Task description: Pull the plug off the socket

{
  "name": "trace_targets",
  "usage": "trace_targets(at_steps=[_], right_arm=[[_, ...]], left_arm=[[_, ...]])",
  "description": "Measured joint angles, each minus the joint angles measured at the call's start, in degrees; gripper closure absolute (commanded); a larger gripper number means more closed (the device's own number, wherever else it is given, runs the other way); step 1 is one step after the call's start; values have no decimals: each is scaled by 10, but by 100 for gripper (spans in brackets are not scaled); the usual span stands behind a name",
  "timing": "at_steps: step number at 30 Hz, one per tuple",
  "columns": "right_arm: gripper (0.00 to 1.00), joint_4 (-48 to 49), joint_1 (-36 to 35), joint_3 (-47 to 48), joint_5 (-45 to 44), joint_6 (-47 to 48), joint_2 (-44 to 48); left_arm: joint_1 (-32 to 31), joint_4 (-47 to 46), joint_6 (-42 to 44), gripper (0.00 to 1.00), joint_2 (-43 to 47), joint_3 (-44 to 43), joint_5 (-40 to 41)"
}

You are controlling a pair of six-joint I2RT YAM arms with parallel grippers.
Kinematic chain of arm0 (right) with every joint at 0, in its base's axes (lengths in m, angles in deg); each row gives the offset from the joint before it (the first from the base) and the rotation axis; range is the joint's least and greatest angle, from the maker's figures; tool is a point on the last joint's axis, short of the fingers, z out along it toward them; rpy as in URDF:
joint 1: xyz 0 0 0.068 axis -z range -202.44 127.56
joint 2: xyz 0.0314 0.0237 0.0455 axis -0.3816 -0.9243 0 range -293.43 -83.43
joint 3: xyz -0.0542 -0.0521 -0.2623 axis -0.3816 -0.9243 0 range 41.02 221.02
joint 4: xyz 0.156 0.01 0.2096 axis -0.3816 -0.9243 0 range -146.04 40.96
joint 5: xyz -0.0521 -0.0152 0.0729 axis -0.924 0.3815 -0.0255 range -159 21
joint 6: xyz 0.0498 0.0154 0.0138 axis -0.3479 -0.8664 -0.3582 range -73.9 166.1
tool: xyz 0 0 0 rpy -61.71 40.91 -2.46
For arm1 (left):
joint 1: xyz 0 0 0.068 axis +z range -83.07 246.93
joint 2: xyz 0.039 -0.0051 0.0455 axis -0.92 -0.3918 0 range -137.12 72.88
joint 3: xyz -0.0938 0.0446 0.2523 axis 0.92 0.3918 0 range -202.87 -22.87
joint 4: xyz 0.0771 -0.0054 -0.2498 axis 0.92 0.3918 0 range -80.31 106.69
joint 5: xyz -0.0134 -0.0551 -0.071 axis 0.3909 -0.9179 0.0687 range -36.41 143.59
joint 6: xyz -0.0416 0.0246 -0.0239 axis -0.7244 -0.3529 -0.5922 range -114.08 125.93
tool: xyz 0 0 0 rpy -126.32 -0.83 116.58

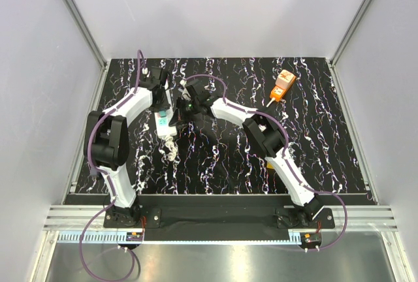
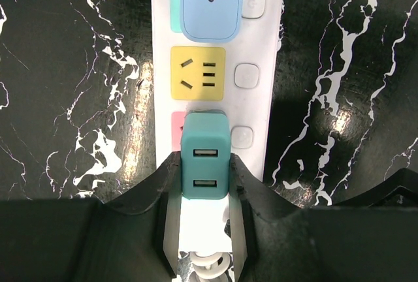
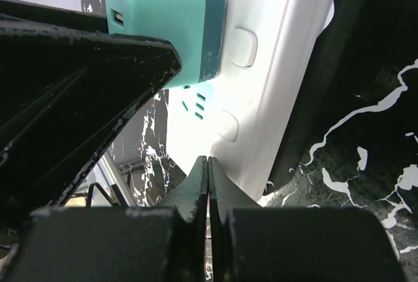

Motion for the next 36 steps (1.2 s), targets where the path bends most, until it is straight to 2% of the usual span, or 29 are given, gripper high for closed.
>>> trace_targets(at_steps=[19,23,29,36], right_arm=[[100,-33,-1,30,4,1,-12],[100,-38,-1,34,0,5,-13],[100,-40,-1,39,3,5,-17],[100,-40,-1,39,3,5,-17]], left_arm=[[2,22,-10,100,4,-8,-12],[2,47,-11,100,4,-38,-16],[2,21,-17,100,22,-97,-25],[0,19,-21,100,52,-75,-16]])
